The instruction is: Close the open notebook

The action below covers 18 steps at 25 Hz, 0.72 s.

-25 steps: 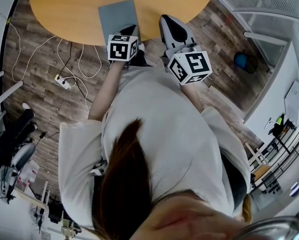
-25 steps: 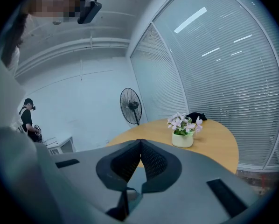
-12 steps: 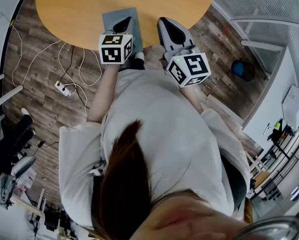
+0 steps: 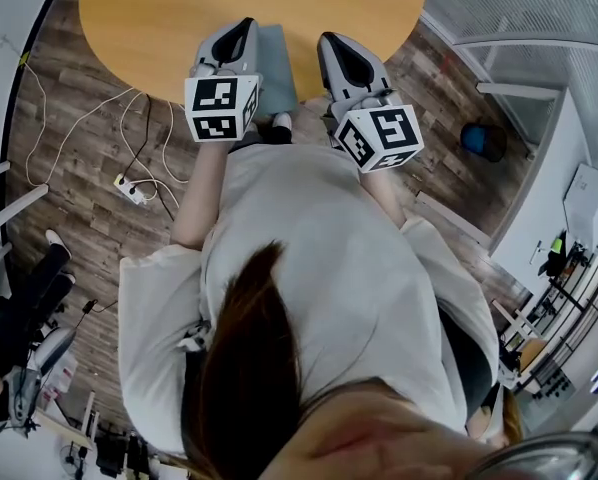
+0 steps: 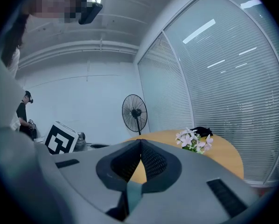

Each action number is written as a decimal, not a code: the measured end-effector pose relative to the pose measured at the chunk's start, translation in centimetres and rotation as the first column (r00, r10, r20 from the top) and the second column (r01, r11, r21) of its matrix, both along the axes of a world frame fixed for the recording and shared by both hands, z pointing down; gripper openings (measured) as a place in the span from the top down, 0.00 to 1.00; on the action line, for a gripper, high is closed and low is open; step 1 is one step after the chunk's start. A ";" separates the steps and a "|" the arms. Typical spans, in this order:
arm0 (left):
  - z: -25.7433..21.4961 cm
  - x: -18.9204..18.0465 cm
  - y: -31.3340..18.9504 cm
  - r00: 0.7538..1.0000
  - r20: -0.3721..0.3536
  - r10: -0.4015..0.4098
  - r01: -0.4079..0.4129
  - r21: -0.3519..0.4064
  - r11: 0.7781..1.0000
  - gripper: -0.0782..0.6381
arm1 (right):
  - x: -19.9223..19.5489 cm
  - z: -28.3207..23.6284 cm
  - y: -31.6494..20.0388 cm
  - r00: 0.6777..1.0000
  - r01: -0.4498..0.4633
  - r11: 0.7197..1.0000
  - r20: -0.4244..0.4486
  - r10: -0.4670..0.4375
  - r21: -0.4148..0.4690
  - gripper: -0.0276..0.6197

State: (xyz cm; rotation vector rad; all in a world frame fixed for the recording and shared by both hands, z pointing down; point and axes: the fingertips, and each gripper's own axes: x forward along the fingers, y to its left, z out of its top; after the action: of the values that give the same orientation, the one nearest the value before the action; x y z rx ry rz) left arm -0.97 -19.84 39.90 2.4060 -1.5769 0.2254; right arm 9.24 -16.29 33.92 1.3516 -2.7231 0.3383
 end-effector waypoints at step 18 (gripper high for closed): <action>-10.2 -5.9 2.5 1.000 -0.021 -0.011 0.016 0.261 0.965 0.87 | -2.9 -4.8 0.1 0.997 -0.078 0.990 -0.010 0.080 0.115 0.95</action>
State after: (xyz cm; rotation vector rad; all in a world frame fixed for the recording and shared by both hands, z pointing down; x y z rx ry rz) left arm -6.85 -17.31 29.72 2.5804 -1.7082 -0.0115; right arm 6.36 -16.24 29.09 1.4872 -2.7206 0.1800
